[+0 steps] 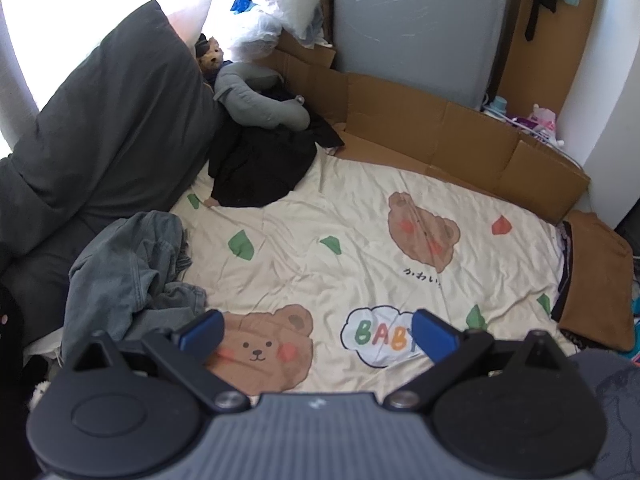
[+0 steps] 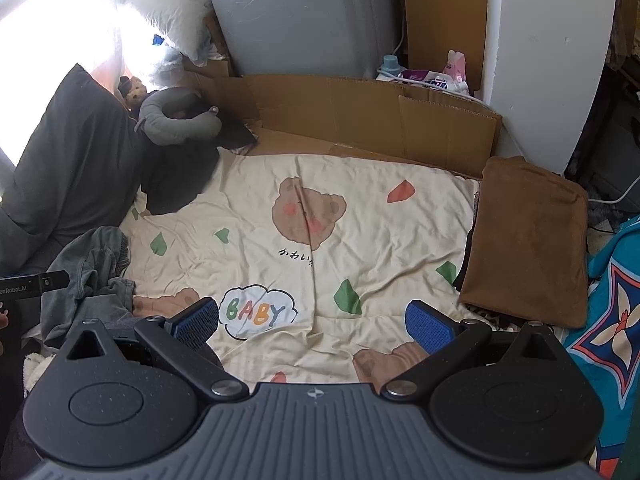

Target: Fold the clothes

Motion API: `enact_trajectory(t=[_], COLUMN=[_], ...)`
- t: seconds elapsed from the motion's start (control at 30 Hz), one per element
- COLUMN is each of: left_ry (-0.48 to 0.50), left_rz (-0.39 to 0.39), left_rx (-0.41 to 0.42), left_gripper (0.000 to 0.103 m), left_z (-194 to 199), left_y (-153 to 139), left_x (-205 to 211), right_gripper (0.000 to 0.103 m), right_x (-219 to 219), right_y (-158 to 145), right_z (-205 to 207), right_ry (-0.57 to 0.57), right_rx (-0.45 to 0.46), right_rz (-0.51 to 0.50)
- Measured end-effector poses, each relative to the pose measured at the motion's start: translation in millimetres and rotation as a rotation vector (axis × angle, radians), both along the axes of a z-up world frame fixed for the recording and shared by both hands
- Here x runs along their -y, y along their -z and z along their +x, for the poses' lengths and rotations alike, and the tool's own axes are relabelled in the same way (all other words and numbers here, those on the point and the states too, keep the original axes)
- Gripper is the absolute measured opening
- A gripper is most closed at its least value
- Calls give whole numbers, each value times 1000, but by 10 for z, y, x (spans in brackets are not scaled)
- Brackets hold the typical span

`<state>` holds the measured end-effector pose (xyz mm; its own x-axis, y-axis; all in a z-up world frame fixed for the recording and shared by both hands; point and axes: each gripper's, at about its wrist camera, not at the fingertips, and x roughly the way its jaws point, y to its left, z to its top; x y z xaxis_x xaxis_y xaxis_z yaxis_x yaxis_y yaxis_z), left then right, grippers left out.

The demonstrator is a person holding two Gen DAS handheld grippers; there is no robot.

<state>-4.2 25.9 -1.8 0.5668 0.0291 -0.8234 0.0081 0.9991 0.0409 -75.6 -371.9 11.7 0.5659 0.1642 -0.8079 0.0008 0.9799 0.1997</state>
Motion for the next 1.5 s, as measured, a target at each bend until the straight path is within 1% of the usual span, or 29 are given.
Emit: enact_trajectory(t=[0.3,0.47,0.77,0.9,1.1,1.2,1.33,1.43,1.5], left_ry=[5,4,-5,-24,-44,-45,-43,-76,-105], left_rz=[-1,5,13,6,27,14,18,-3,-8], left_rx=[-4,-12,-33,-46,-64,-56,-41,-40,-40], left_gripper=[101,101,101,101,100,99,97,95,95], left_z=[7,25,58,90,156,192,263,330,365], left_y=[-6,-10,-1,26,42,27,43,68,86], left_x=[-66,-90,-228,-390,-653,-799,-1018,-1236,-1379], right_gripper=[103,103,103,103,103,103,103,103,103], right_x=[-20,-41,-132,-138,-171,-216,-249,-253,-235], right_y=[9,23,35,34,24,43,56,48,45], right_z=[21,35,59,88,111,132,173,205,227], right_ry=[1,-8,-22,-26,-32,-33,-30,-16,-1], right_rx=[-5,-6,-16,-32,-25,-24,-2,26,43], right_rz=[0,16,-12,-32,-57,-61,-38,-38,-36])
